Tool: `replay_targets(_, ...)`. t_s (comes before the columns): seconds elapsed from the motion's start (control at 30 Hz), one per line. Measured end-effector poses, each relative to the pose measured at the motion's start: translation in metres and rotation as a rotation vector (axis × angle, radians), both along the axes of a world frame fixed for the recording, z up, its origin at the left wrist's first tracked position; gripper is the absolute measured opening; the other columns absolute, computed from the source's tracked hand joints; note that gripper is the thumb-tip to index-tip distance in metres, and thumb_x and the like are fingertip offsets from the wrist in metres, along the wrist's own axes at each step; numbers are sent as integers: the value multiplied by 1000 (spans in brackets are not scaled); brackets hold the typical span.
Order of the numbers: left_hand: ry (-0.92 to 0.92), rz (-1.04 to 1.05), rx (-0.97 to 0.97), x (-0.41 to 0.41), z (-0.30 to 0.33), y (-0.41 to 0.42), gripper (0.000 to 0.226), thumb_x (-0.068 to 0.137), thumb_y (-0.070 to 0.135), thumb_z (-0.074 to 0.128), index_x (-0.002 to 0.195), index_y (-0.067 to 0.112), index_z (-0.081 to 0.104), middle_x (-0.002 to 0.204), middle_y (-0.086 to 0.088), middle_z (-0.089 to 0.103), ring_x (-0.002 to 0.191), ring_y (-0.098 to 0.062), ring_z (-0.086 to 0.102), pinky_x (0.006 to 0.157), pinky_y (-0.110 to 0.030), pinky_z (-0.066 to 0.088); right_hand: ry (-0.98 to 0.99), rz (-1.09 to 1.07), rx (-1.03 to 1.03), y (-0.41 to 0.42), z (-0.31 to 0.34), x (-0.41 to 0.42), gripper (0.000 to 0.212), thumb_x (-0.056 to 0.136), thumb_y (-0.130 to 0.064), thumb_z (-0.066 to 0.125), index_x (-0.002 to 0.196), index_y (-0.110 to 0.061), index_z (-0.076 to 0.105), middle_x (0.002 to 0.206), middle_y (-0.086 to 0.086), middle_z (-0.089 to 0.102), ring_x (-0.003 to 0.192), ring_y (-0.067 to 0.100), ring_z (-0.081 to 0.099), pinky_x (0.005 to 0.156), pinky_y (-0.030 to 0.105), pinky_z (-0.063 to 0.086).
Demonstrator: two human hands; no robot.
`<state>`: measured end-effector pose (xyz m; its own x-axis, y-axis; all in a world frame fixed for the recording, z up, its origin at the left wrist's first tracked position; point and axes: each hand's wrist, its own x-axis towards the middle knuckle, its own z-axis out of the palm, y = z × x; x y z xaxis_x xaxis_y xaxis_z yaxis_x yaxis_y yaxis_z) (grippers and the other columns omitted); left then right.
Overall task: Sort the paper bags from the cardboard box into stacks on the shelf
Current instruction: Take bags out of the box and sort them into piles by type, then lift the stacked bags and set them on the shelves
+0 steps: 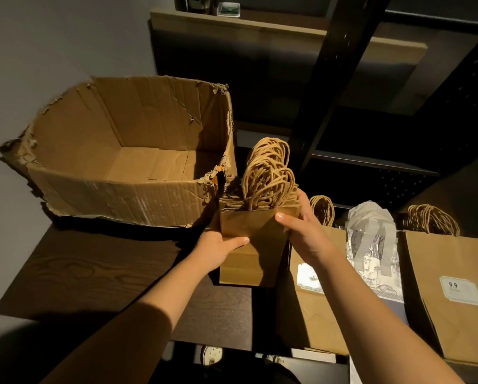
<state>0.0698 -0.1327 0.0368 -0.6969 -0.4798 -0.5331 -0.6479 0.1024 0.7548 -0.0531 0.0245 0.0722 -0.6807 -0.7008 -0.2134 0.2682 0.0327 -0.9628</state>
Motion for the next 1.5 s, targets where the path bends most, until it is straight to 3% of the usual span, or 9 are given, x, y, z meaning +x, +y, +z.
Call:
replay_targets(0.1,-18,-31,-16,2,-1,-3,47,85,47,68,103,4,69,99,-3,65,101,-21,59,85,-27,44,8,35,14,0,-1,2,79,64,-29,81,132,-34,41,130,2,58,119,21,58,98,35,49)
replay_targets(0.23,20,-12,-10,1,3,-6,22,85,39,71,80,19,63,82,9,61,93,-18,59,74,-24,41,27,47,7,-3,5,0,73,70,-22,74,132,-34,38,130,1,56,120,22,56,100,36,48)
replay_targets(0.47,163,78,30,7,1,-7,48,82,19,76,126,12,59,118,4,58,116,-16,52,96,-23,35,61,98,20,-8,3,5,79,63,-27,80,128,-41,38,130,-2,55,119,15,57,95,29,49)
replay_targets(0.7,81,84,20,7,4,-8,47,86,27,72,125,4,61,111,-2,62,106,-14,54,86,-18,37,82,97,29,-13,3,5,75,65,-28,79,126,-45,38,130,-4,55,118,13,58,95,30,49)
replay_targets(0.83,60,82,18,3,24,-3,41,88,27,70,101,-11,65,70,3,59,86,-22,63,50,-9,35,69,67,10,-15,12,-3,72,75,-26,74,136,-36,35,128,-3,57,114,14,60,91,32,53)
replay_targets(1.03,250,0,31,-6,60,1,36,86,25,72,117,9,67,109,-1,70,106,-18,65,93,-34,51,157,-44,56,-18,54,-13,74,78,-51,70,139,-35,31,128,-5,54,116,15,57,99,39,50)
replay_targets(1.27,437,-88,-63,-20,126,13,42,79,40,74,117,24,64,117,2,65,110,-17,60,96,-39,50,229,-310,48,-14,127,-12,74,71,-61,65,133,-29,38,120,-4,58,105,15,60,80,29,51)
replay_targets(1.4,464,-113,-75,-24,164,21,18,84,31,73,93,32,57,98,10,63,93,-6,60,71,-18,45,316,-387,98,-3,160,-11,91,64,-73,60,138,-24,37,123,-2,55,108,16,58,89,35,51)
replay_targets(1.5,521,-128,-90,-25,194,34,10,86,25,71,88,26,61,87,9,67,86,-9,64,67,-20,47,396,-405,108,12,190,-11,100,57,-83,57,136,-24,40,122,-3,56,108,16,58,92,36,51)
